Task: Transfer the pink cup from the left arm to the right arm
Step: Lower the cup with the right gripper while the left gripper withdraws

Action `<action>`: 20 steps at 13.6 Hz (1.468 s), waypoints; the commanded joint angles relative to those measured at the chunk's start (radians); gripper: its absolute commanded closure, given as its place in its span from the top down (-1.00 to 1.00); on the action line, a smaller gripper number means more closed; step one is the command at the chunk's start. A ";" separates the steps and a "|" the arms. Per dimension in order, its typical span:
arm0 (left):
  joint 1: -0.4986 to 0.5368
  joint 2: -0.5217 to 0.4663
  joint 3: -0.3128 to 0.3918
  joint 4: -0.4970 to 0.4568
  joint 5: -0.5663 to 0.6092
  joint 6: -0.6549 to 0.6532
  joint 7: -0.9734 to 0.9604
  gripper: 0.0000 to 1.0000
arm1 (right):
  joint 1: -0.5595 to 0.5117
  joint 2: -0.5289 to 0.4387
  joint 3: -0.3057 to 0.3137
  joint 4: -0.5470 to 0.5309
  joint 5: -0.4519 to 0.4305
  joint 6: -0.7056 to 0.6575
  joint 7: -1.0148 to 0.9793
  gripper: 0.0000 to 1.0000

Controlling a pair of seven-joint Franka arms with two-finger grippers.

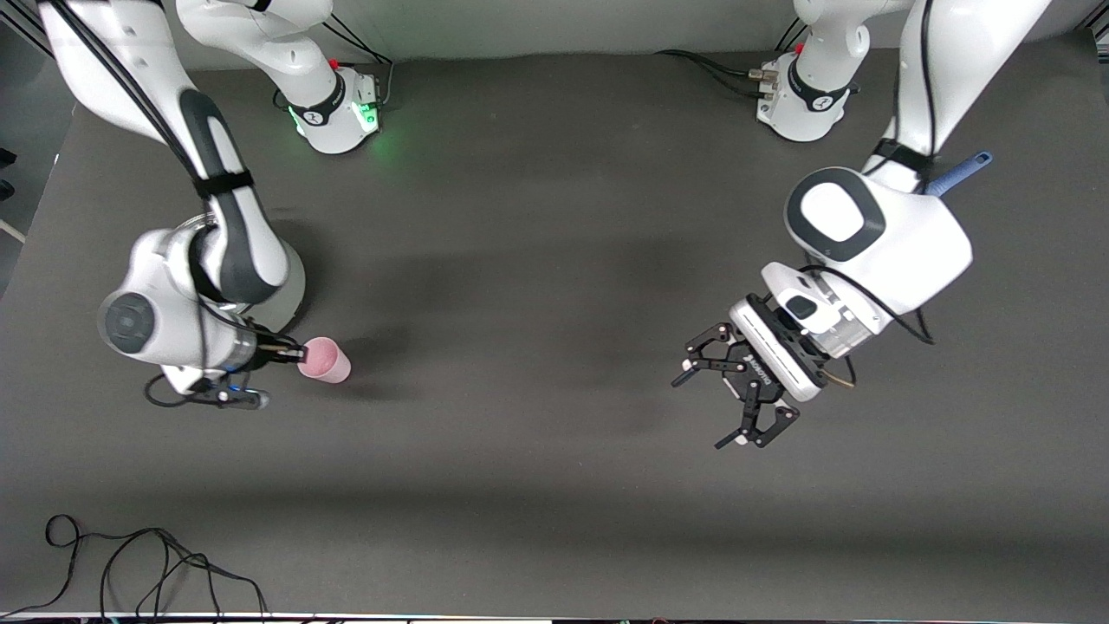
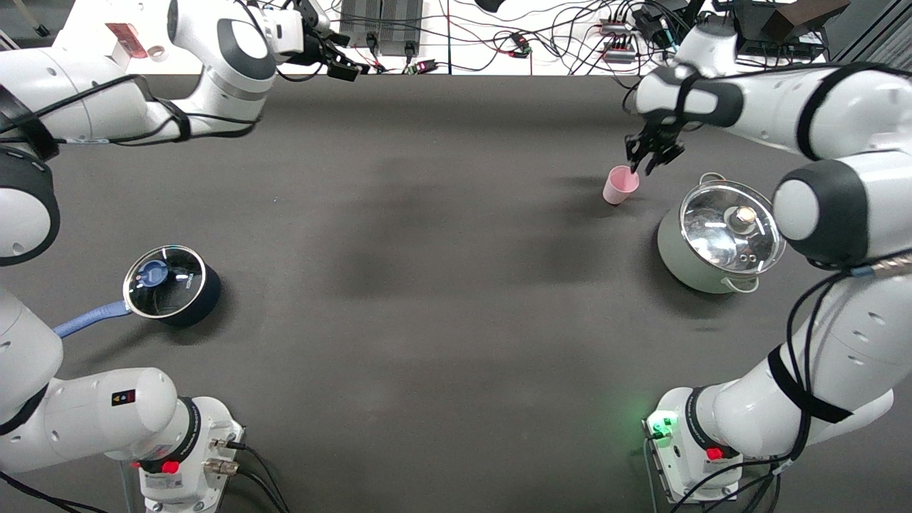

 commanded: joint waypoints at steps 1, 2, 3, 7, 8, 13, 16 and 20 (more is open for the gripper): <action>-0.005 -0.079 0.069 -0.021 0.175 -0.156 -0.294 0.99 | -0.001 -0.171 -0.016 0.017 -0.002 -0.166 -0.017 1.00; -0.003 -0.094 0.086 -0.021 0.246 -0.222 -0.414 0.99 | -0.004 -0.208 -0.017 0.042 -0.012 -0.212 -0.006 1.00; -0.005 -0.113 0.113 -0.020 0.301 -0.303 -0.512 0.99 | -0.005 -0.251 -0.029 0.066 -0.015 -0.258 -0.003 1.00; -0.003 -0.176 0.190 -0.014 0.530 -0.593 -0.744 0.99 | -0.004 -0.330 -0.068 0.261 -0.018 -0.513 0.028 1.00; -0.005 -0.193 0.204 -0.015 0.573 -0.645 -0.751 0.99 | -0.004 -0.330 -0.066 0.313 -0.035 -0.574 0.028 1.00; -0.003 -0.249 0.257 -0.021 0.783 -0.848 -1.023 0.99 | 0.010 -0.314 -0.054 0.341 -0.120 -0.590 0.015 1.00; -0.002 -0.285 0.270 -0.012 0.831 -0.961 -1.249 0.99 | 0.010 -0.314 -0.054 0.338 -0.120 -0.590 0.015 1.00; -0.003 -0.285 0.294 0.086 0.851 -1.113 -1.263 0.99 | 0.010 -0.319 -0.054 0.334 -0.120 -0.592 0.012 1.00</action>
